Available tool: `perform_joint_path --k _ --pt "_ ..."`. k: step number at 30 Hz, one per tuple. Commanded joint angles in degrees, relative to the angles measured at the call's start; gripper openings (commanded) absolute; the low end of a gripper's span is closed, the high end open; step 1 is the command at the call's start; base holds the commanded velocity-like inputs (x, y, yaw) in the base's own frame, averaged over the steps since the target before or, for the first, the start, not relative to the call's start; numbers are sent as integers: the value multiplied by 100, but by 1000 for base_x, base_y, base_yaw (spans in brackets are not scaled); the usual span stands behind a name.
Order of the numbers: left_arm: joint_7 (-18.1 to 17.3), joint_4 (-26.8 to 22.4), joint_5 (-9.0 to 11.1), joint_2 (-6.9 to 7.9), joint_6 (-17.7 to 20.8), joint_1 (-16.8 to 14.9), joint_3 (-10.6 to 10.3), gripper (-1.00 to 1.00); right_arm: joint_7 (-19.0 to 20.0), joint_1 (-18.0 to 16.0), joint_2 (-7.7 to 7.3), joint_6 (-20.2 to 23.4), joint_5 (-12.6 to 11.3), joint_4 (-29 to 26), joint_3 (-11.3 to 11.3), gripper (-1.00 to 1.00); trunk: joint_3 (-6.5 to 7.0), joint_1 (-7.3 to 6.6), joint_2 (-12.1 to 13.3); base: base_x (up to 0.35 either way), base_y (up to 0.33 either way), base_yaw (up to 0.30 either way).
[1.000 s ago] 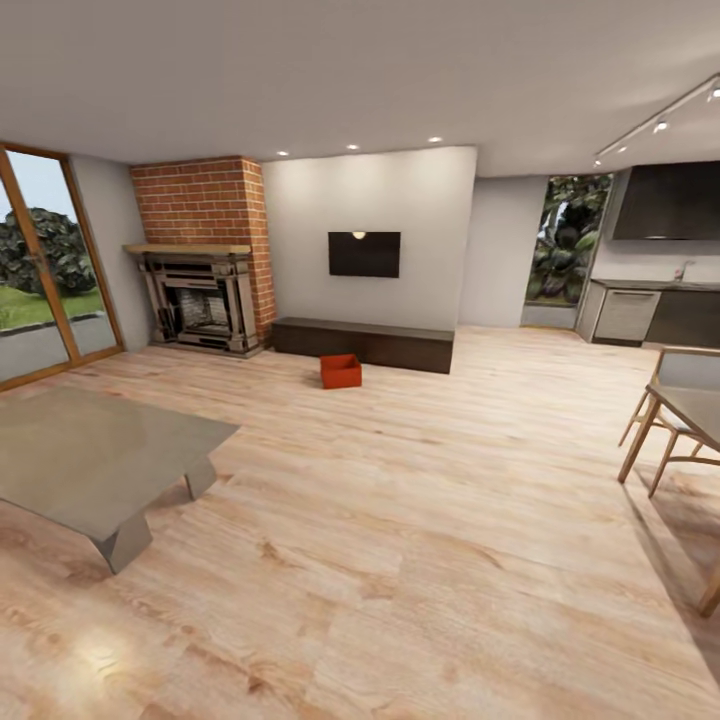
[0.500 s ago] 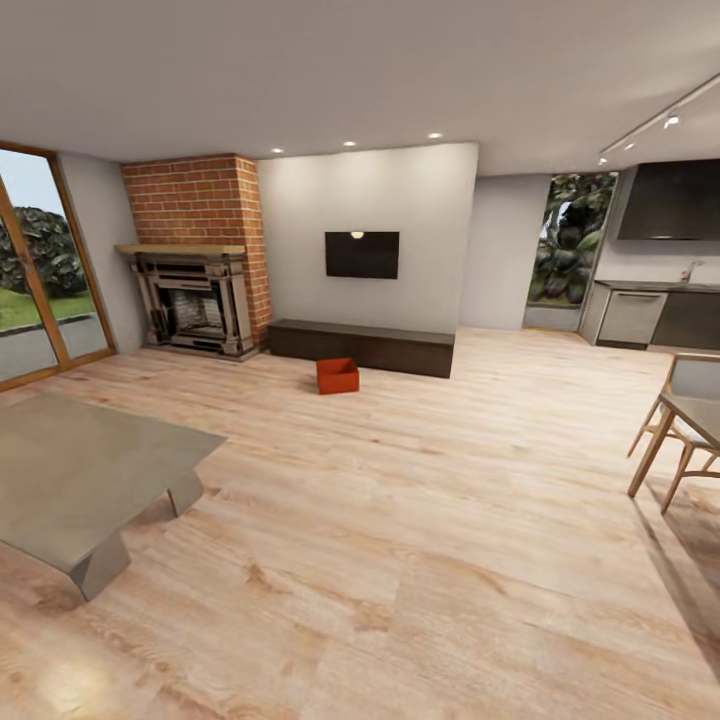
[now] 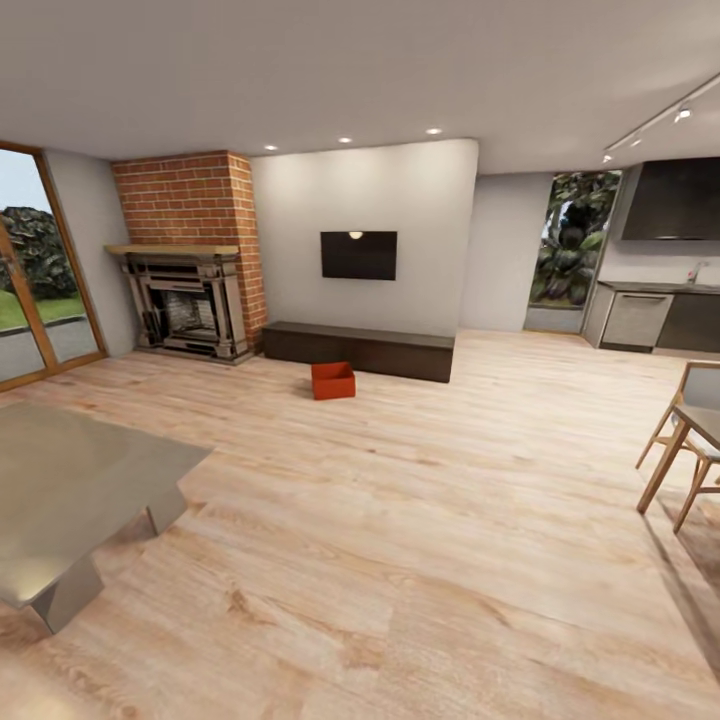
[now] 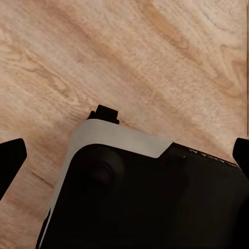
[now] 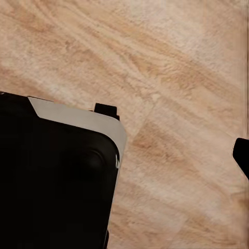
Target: Move the two storage containers from the living room to the garage. In the garage, place one container on the floor and stack the other container on top of it (either order is fine).
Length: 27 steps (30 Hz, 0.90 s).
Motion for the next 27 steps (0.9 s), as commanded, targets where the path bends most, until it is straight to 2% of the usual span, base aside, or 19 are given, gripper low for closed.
perform_joint_path --k 1,27 --pt "10 -4 14 0 18 -2 20 100 -33 -9 -2 -23 57 16 24 100 -7 3 -3 320 -122 0" --pt "10 -5 17 7 55 -2 21 100 -34 -7 -31 -23 35 16 28 100 -7 3 -3 318 -151 0"
